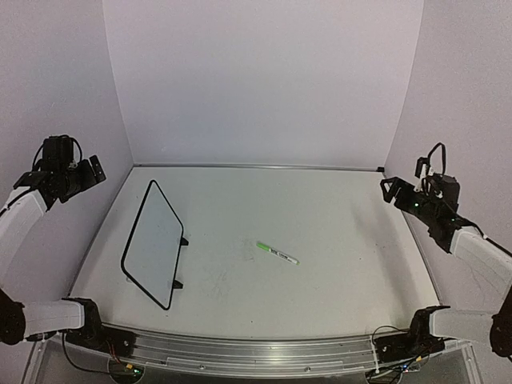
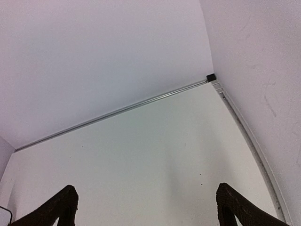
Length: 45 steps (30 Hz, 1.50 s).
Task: Write a sentence on the whiteboard
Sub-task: Move the whiteboard to the center of the board.
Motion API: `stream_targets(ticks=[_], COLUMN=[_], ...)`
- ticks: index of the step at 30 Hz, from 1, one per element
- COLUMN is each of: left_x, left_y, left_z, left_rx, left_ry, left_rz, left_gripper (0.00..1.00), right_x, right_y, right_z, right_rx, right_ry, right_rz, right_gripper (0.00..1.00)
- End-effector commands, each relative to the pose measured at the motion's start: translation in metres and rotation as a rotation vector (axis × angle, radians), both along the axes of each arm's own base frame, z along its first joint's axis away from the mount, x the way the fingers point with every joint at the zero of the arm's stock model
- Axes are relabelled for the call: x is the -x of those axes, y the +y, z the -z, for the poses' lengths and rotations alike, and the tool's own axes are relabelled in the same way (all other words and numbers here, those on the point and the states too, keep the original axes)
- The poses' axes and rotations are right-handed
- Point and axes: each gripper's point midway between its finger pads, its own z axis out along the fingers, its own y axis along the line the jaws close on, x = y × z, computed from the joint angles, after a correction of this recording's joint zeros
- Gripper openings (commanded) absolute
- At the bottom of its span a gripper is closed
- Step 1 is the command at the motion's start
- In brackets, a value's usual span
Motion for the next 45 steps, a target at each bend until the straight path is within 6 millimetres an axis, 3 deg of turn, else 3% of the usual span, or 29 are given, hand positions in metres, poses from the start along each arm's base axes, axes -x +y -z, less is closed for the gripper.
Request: stream_targets(ticks=[1,4,6,10,17,20,22,25,34,39,45], left_x=[0.005,0.000,-0.003,-0.004,0.005,0.010,0.012,0.012,0.011,0.010,0.009], left_y=[-0.013,-0.035,-0.048,-0.025,-0.012,-0.007,-0.005,-0.006,-0.011,-0.013,-0.016], left_z=[-0.044,-0.065,-0.072,-0.074,-0.057,-0.058,-0.056,-0.053,-0.051,-0.049,-0.048], left_rx=[0.026,0.040,0.030,-0.080,-0.097,-0.138,-0.150,-0.148,-0.129,-0.123,-0.115], left_ry=[0.003,0.006,0.001,-0.046,-0.115,-0.126,-0.121,-0.108,-0.109,-0.103,-0.104], left_rz=[0.072,0.216,0.309,0.207,0.136,0.119,0.111,0.120,0.147,0.159,0.173], left_gripper=[1.00,0.99,1.00,1.00,0.99,0.99,1.00,1.00,1.00,0.99,0.99], right_x=[0.001,0.006,0.011,0.025,0.072,0.097,0.111,0.134,0.174,0.180,0.174], right_y=[0.046,0.079,0.117,0.201,0.360,0.416,0.446,0.490,0.559,0.578,0.591], right_z=[-0.029,-0.032,-0.030,-0.009,0.041,0.058,0.079,0.096,0.149,0.178,0.197], right_rx=[0.002,0.088,0.157,0.250,0.357,0.373,0.378,0.380,0.420,0.421,0.441], right_ry=[-0.045,-0.035,-0.026,0.002,0.030,0.004,0.014,-0.007,-0.026,-0.009,-0.016], right_rz=[-0.245,-0.337,-0.427,-0.622,-0.961,-1.097,-1.173,-1.273,-1.429,-1.469,-1.473], right_gripper=[0.98,0.98,0.98,0.95,0.88,0.85,0.83,0.81,0.75,0.71,0.68])
